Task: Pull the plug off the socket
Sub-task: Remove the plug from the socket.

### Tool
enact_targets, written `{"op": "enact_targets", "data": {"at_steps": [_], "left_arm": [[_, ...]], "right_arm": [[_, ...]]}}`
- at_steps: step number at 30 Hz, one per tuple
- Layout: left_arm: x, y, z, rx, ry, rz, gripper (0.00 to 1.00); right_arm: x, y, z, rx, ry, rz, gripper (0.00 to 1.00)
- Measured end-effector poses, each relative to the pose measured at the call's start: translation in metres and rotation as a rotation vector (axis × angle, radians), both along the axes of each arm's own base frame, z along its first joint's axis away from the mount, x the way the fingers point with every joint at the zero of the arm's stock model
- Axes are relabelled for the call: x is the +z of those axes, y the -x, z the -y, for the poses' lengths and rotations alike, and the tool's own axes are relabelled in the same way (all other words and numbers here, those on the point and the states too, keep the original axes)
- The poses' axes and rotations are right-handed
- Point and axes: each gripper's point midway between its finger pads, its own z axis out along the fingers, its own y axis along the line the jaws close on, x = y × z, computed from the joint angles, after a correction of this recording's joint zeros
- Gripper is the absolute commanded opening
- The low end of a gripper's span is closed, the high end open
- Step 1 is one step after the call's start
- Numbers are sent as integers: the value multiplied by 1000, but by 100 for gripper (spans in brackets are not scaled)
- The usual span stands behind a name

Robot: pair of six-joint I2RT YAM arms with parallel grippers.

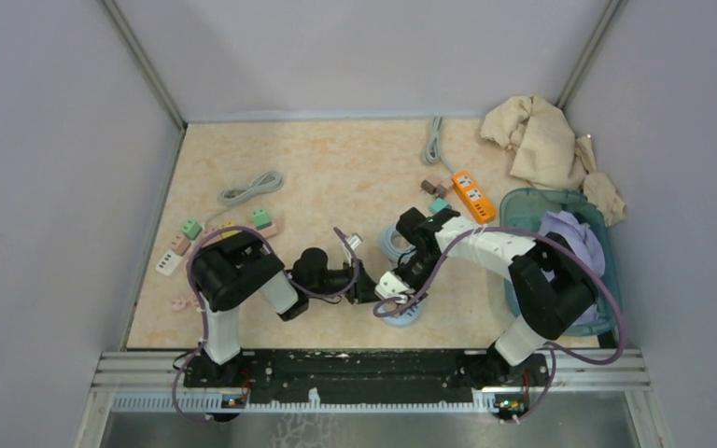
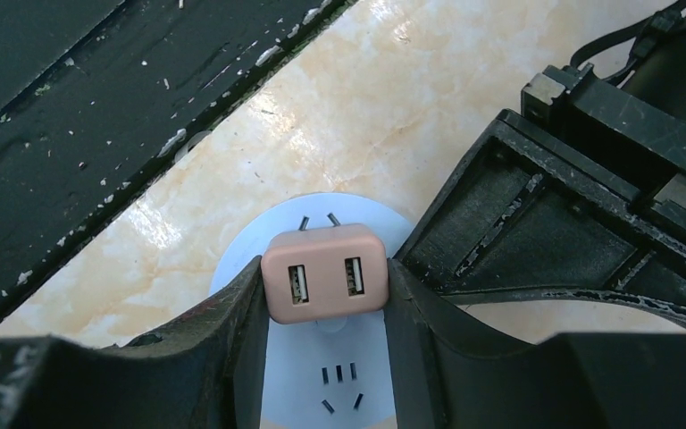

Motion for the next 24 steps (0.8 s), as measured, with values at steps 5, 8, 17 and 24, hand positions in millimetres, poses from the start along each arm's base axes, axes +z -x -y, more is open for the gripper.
{"op": "enact_targets", "data": {"at_steps": [5,8,17,24], "left_arm": [[-1,1,-1,-21,3,-7,13],[-2,2,-1,-34,5,-11,13],[-4,5,-2,-46,16,-14,12],[-4,4,-2,-43,20,-18,12]], "right_arm": [[0,5,-3,18,-24,-3,0],[0,8,-9,2,-23,-5,0],[0,9,-16,-75,16,-43,0],[0,4,-10,-80,9,-43,0]]}}
